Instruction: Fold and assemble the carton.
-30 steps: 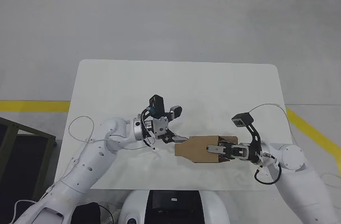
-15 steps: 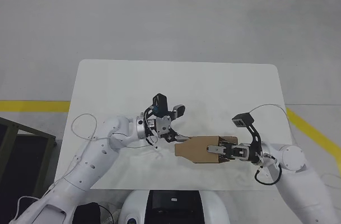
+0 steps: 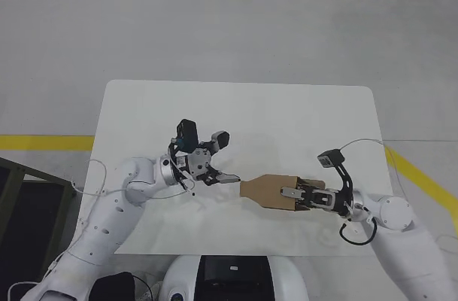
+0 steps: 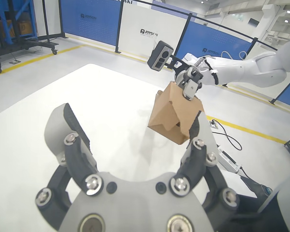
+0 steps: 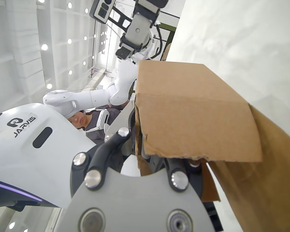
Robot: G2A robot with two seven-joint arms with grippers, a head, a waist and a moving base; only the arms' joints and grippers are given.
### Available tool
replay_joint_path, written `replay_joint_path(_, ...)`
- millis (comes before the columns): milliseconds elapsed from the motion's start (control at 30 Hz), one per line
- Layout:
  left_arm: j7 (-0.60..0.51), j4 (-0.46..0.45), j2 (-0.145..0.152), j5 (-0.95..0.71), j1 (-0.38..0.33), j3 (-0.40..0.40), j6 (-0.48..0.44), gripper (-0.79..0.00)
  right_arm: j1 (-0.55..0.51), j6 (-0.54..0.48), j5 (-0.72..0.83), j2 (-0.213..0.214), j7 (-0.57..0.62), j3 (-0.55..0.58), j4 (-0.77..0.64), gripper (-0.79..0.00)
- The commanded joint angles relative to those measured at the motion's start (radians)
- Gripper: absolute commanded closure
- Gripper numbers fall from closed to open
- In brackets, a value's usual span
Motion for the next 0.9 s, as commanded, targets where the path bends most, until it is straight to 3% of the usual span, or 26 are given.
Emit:
replay_joint_path(0,-0.023,-0.022,0.000,0.007,0.004,0.010,-0.003,-0.785,0.002,0.002,-0.008,-0.001,-0.008,-0.003,0.000,0.000)
replay_joint_path(333,-0.089,0.005,-0.013,0.024,-0.030,0.077,0.041,-0.785,-0.009,-0.012,0.016,0.002,0.003,0.010,-0.022,0.000)
replay_joint_path(867,-0.071,0.050,-0.018,-0.034,-0.045,0.078,0.000,-0.785,-0.023,-0.015,0.124,0.005,0.083,0.018,-0.039,0.000)
